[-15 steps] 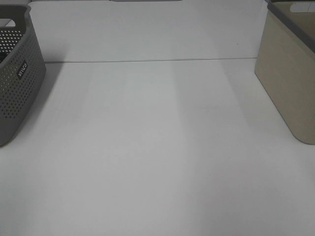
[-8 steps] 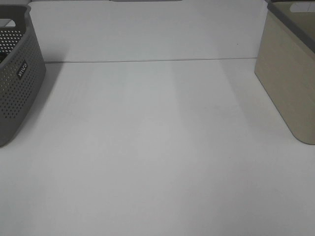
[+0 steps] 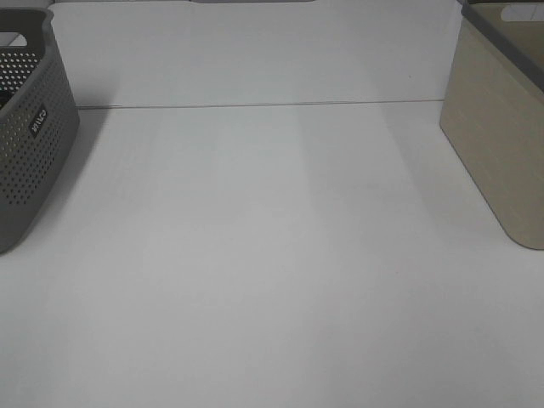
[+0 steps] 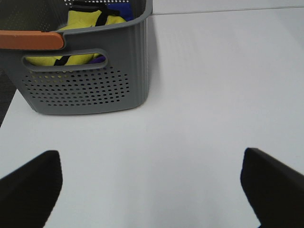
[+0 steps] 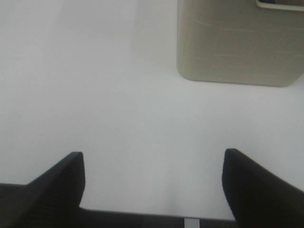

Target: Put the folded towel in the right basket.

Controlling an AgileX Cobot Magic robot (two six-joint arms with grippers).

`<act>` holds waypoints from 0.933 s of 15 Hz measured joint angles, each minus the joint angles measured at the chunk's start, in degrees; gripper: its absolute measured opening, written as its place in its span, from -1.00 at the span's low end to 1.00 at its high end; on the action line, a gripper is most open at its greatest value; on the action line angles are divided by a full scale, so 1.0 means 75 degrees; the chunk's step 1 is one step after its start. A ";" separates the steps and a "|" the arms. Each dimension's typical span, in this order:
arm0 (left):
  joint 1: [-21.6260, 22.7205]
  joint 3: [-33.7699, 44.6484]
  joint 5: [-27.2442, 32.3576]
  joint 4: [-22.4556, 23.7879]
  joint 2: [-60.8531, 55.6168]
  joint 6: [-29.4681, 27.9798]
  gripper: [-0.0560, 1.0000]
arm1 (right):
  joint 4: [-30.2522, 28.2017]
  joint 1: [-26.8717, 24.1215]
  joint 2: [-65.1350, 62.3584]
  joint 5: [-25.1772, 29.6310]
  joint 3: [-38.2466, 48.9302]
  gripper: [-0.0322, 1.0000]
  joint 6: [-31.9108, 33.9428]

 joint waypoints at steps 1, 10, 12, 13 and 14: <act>0.0000 0.0000 0.0000 0.0000 0.0000 0.0000 0.94 | -0.0023 0.0000 -0.0260 0.0008 0.0000 0.52 0.0000; 0.0000 0.0000 0.0000 0.0000 0.0000 0.0000 0.94 | -0.0053 0.0000 -0.0741 0.0008 0.0015 0.52 0.0000; 0.0000 0.0000 0.0000 0.0000 0.0000 0.0000 0.94 | -0.0084 0.0000 -0.1100 0.0008 0.0023 0.52 0.0000; 0.0000 0.0000 0.0000 0.0000 0.0000 0.0000 0.94 | -0.0122 0.0000 -0.1123 0.0008 0.0023 0.52 0.0000; 0.0000 0.0000 0.0000 0.0000 0.0000 0.0000 0.94 | -0.0130 0.0000 -0.1146 0.0008 0.0023 0.52 0.0000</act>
